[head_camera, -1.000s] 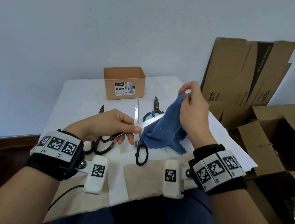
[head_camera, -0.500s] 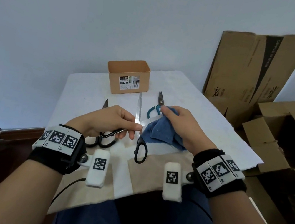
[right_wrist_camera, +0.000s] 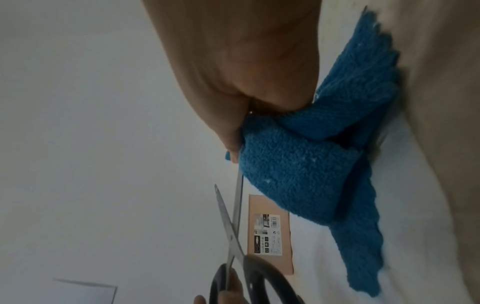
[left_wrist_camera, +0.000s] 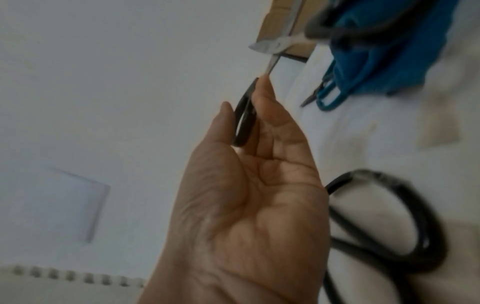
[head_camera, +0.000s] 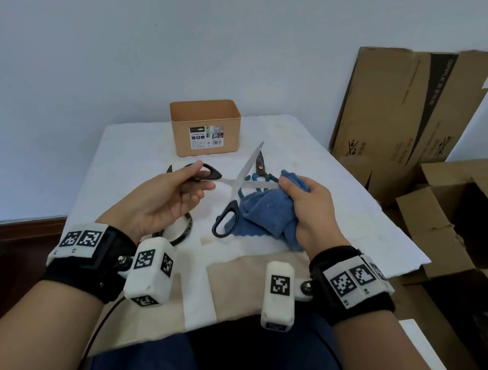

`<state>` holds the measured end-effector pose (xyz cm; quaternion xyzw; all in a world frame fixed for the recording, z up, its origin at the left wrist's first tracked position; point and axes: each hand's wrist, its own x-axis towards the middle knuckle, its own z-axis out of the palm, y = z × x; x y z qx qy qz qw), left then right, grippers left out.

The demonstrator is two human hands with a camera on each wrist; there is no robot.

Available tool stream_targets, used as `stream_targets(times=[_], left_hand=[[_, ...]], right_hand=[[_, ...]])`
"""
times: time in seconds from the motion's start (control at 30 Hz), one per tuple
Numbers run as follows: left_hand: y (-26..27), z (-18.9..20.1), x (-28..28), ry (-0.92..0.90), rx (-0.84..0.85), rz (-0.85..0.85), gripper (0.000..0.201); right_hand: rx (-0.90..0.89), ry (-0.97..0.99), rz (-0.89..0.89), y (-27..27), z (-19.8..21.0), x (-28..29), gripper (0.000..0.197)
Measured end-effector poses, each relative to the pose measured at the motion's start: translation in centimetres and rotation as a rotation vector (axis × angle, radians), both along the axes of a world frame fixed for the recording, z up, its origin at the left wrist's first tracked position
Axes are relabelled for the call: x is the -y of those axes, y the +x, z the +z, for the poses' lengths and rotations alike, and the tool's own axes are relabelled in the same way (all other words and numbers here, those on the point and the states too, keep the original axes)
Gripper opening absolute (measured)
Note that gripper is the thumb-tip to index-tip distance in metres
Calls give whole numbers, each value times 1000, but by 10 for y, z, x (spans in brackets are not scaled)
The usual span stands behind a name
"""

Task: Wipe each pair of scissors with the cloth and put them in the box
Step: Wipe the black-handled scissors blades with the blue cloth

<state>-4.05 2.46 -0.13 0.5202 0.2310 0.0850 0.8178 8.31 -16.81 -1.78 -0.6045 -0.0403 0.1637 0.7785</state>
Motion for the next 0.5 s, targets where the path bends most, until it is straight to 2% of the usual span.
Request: stream_targets(times=[0.07, 0.2, 0.33, 0.5], left_hand=[[2, -5, 5, -39, 5, 7, 18], [6, -12, 21, 8, -24, -69, 15], [9, -10, 24, -188, 61, -37, 28], [10, -13, 34, -92, -9, -108, 17]], right_hand=[[-20, 40, -28, 0, -1, -1, 9], [-8, 65, -76, -2, -3, 0, 14], [-10, 89, -111, -1, -5, 2, 11], [-6, 107, -116, -2, -5, -1, 10]])
